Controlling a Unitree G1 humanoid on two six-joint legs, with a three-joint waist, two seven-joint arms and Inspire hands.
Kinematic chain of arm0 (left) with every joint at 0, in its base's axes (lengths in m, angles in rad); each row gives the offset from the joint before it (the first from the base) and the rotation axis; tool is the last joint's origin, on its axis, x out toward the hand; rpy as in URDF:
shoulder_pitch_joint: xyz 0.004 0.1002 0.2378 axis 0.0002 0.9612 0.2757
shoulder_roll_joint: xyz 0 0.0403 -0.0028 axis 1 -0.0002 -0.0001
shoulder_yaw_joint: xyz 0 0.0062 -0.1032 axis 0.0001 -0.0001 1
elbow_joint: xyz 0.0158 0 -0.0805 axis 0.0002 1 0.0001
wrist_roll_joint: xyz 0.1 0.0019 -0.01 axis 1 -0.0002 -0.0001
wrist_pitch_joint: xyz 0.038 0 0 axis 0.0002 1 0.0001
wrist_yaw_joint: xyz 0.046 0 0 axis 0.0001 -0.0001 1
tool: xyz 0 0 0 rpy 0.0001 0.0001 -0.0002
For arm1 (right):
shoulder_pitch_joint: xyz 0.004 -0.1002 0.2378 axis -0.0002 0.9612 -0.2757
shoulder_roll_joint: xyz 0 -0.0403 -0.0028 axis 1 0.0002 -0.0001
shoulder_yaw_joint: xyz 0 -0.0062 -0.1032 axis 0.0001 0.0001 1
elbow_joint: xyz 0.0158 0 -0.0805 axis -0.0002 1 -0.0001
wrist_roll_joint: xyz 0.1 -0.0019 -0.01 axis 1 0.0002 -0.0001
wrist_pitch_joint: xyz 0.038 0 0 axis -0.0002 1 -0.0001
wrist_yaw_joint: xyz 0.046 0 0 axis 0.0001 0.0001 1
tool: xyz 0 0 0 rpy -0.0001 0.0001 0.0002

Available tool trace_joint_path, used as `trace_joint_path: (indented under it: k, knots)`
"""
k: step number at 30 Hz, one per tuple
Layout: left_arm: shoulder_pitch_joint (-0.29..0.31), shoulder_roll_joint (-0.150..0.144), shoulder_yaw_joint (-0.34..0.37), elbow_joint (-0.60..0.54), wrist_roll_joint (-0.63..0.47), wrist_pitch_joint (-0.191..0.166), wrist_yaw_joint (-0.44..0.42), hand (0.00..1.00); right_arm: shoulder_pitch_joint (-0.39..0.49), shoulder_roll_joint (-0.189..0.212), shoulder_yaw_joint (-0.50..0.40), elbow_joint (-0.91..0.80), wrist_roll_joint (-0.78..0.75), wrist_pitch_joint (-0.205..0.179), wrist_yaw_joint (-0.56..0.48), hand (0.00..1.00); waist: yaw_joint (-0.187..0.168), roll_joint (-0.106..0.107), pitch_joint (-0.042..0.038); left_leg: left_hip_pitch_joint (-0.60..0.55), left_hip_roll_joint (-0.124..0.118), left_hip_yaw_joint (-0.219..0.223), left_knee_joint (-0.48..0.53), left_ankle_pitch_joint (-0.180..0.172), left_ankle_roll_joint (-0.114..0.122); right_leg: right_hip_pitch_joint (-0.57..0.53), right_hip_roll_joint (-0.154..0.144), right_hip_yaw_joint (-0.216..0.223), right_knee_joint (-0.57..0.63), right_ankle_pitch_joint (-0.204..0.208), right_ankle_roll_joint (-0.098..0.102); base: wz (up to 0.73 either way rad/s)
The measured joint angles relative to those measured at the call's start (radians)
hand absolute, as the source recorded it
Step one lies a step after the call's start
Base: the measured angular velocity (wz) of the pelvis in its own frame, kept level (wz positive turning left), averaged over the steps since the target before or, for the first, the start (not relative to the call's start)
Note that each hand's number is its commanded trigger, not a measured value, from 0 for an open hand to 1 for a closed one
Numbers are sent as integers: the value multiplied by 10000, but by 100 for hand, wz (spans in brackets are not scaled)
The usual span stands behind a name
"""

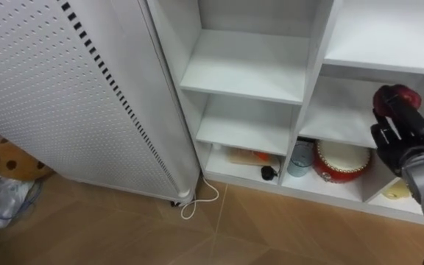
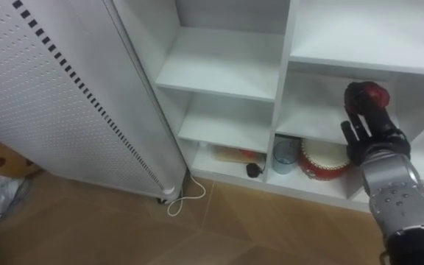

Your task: Arrange fruit in the closet

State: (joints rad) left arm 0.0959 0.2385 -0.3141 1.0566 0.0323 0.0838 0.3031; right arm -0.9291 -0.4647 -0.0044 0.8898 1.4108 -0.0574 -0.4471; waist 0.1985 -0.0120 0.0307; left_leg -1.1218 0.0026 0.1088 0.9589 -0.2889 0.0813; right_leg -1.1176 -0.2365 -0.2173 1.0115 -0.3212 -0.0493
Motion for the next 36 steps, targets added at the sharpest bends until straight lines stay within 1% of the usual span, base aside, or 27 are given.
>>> trace_joint_path:
  k: [5,8,12,15,20,29,32,36]
  knots:
    - [38,81,0,-202,12,-52,85,0,-1,-62,2,-399,12,-100,-364,0,2,-2,1,-3,9,20,-1,-1,-3,-17,-28,1,12,-10,13,0]
    - [68,118,0,-203,11,-81,215,0,-7,-151,3,-410,14,-137,-434,0,2,-1,1,-2,12,24,3,-2,-3,-19,-10,18,8,11,-23,0]
    - [148,157,-2,-206,25,-85,214,0,-6,-182,3,-407,70,-167,-464,0,-3,0,1,3,12,23,9,-14,-7,-26,20,39,9,13,-27,0]
    - [154,163,-3,-209,32,-89,198,0,-7,-182,5,-408,73,-174,-460,0,13,1,1,19,16,21,9,-19,-17,-25,107,106,12,8,-20,0]
    - [167,164,-16,-208,23,-96,177,0,-7,-193,12,-412,106,-177,-448,0,18,2,1,49,27,25,-1,-34,-41,-24,110,160,9,2,-7,0]
    - [200,164,-32,-213,57,-97,-89,0,-6,-289,39,-407,119,-179,-172,0,13,4,5,235,84,129,-87,-44,-55,97,136,203,-55,-1,-5,-2]
    - [268,171,-30,-209,8,-97,-89,0,1,-304,45,-346,463,-176,-109,0,11,19,17,520,82,130,-217,-44,-58,376,121,159,-185,3,0,0]
    - [339,178,-27,-201,27,-98,-88,0,175,-306,157,121,673,-139,348,0,55,23,41,998,85,128,-427,-46,-62,878,161,121,-420,19,35,0]
